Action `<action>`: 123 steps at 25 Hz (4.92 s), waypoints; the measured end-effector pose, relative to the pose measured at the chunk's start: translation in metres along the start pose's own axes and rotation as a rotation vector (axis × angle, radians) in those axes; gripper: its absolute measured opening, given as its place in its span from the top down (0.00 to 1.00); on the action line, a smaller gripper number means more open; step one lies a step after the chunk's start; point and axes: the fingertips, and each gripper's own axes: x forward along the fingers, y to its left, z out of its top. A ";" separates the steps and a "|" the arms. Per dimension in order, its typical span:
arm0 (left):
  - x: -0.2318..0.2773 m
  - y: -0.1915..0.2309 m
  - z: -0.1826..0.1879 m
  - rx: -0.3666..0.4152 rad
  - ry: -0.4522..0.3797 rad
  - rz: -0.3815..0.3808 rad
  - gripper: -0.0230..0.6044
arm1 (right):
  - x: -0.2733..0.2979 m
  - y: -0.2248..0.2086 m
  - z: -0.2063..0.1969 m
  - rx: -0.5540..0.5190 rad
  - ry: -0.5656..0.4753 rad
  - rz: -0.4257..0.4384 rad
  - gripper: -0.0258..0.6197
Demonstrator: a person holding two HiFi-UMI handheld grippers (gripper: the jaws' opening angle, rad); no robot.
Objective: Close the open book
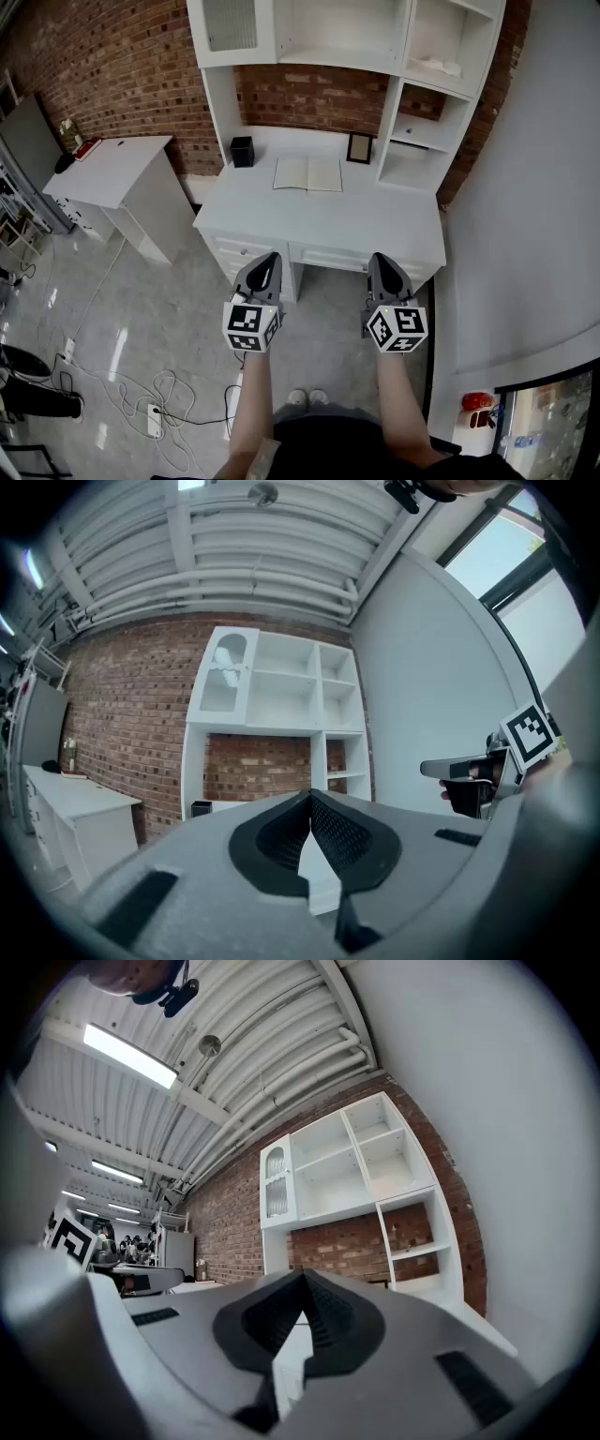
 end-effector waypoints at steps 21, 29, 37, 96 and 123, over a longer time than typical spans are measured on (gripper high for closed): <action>0.001 0.021 -0.013 -0.015 0.038 0.012 0.95 | 0.019 0.023 -0.008 0.047 -0.004 0.089 0.96; 0.001 0.038 -0.018 -0.032 0.043 0.018 0.95 | 0.032 0.034 -0.017 0.023 0.031 0.091 0.96; 0.005 0.056 -0.022 -0.050 0.044 0.013 0.95 | 0.045 0.045 -0.017 0.030 0.028 0.109 0.84; 0.383 0.253 -0.060 -0.081 0.071 0.103 0.95 | 0.461 -0.098 -0.087 0.079 0.111 0.193 0.67; 0.390 0.265 -0.094 -0.158 0.144 0.062 0.95 | 0.528 -0.057 -0.178 -0.364 0.443 0.373 0.67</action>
